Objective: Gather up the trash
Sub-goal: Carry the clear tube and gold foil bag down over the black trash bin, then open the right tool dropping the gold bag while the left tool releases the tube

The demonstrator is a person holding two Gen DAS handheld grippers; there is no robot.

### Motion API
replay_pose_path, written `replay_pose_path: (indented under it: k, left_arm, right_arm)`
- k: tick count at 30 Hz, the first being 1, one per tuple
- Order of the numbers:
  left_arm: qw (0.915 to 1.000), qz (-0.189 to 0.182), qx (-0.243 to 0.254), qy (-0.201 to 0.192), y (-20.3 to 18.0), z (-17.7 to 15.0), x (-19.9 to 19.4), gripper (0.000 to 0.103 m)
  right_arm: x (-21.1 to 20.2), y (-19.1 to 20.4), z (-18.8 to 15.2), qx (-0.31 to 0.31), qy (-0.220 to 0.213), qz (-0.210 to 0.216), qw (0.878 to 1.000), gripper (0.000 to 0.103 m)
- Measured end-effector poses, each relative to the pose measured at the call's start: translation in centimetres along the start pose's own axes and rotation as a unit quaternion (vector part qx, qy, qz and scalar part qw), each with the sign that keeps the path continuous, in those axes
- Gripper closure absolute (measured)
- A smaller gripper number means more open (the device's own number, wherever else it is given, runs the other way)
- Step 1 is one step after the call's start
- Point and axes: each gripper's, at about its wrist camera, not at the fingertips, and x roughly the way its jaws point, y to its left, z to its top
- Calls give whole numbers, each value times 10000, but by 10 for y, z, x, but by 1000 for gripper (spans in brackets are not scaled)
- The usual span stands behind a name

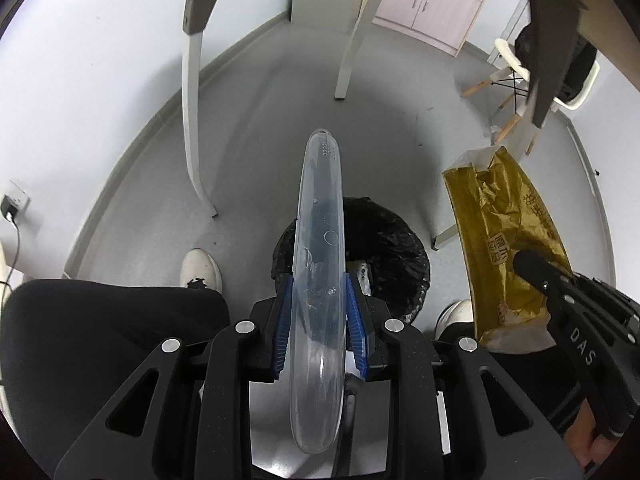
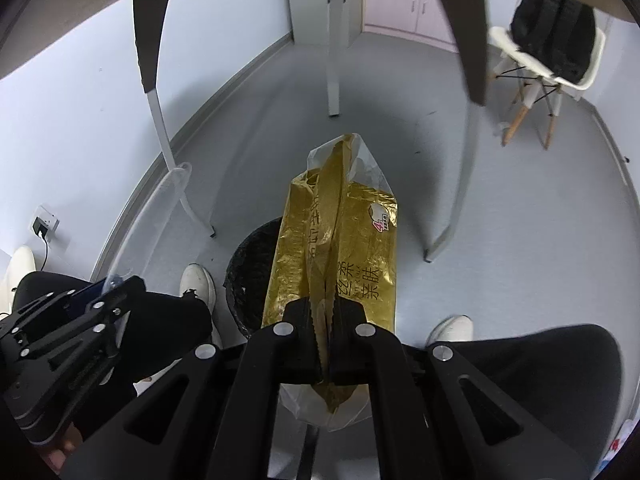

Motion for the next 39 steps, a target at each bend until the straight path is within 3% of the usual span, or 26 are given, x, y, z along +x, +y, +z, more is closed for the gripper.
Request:
replay_pose_path:
  k: [9,19,24,30,33,39]
  left_arm:
    - [9998,99,-119,112,10,24,44,78]
    - [9995,171,-211,190,15,29,57,78]
    - [9995,147,-174,233,10,32,63,78]
    - [9997,93,-24,214,-3,30,70,78]
    - [9998,-28,47,207,-12,30,71,78]
    - [9993,-117,233,279,-31,28,79,78]
  right_arm:
    - [56,5,19,-110,214,86,9997,102]
    - [96,26,26,-412,444,235,9979,98]
    - [94,24,29,-456,283,105,9985,52]
    - [83,-4,36,-60,82,23,9999,19]
    - [78,-17,37,89,-6,-3,10000,9]
    - [72,-44,34,323,-84,-160,9993,8]
